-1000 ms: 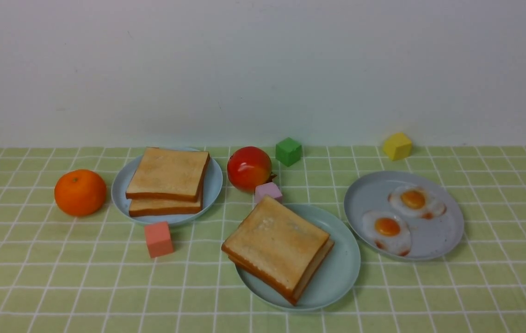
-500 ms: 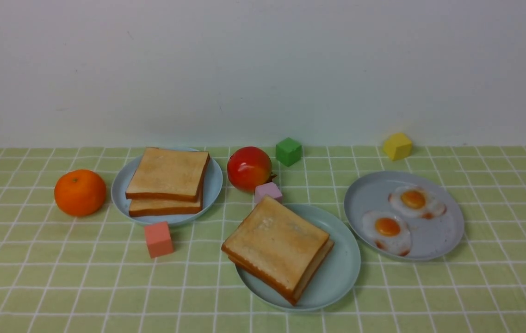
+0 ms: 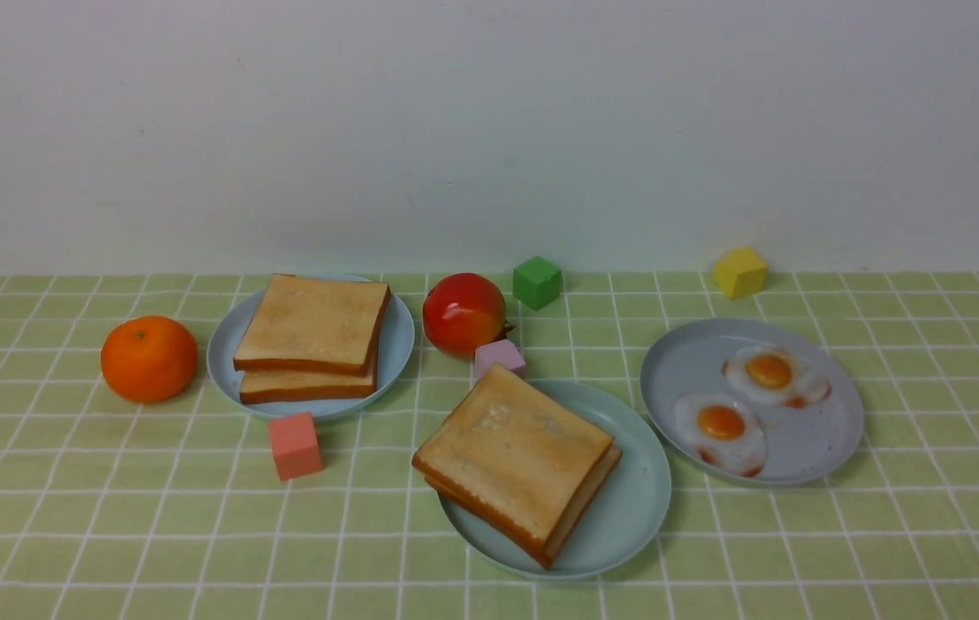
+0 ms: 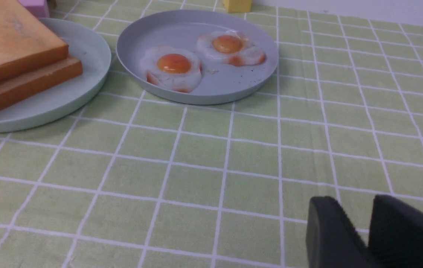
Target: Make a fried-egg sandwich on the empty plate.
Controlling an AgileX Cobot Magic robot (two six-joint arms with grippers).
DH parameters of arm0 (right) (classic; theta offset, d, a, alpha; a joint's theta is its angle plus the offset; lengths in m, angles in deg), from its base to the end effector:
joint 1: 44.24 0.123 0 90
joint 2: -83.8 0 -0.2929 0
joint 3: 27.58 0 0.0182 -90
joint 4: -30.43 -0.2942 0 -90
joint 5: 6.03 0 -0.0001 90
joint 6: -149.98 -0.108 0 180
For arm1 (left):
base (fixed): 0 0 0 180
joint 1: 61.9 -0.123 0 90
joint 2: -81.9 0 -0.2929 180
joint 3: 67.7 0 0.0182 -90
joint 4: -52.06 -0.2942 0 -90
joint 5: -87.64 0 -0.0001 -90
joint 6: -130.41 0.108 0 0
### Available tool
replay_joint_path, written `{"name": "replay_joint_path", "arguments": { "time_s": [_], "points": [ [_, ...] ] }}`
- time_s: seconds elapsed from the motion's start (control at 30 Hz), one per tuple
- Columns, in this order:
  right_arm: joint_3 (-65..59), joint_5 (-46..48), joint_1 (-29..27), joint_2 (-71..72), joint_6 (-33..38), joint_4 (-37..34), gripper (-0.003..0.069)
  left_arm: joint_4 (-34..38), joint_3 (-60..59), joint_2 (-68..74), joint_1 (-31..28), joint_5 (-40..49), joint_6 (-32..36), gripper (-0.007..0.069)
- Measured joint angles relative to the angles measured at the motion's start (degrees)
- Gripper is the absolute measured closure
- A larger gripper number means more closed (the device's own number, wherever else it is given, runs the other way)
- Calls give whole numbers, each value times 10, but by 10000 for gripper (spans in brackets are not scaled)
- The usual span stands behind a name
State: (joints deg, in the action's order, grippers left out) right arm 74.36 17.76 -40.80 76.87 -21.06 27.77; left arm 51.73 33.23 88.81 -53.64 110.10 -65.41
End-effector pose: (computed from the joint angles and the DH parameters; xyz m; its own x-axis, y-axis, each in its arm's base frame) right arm 0.1026 0.0082 0.1673 -0.3101 -0.1325 -0.9414 -0.1137 0.9883 -0.1016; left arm 0.1028 -0.0147 0.1628 -0.3395 -0.2210 -0.9143 0.0527 0.9660 -0.2531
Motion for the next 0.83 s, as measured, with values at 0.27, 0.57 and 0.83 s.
{"name": "replay_joint_path", "arguments": {
  "time_s": [0.27, 0.57, 0.83],
  "points": [
    [0, 0, 0, 0, 0, 0, 454, 0, 0, 0, 0, 0, 0, 534],
    [0, 0, 0, 0, 0, 0, 440, 0, 0, 0, 0, 0, 0, 532],
    [0, 0, 0, 0, 0, 0, 434, 0, 0, 0, 0, 0, 0, 532]
  ]
}}
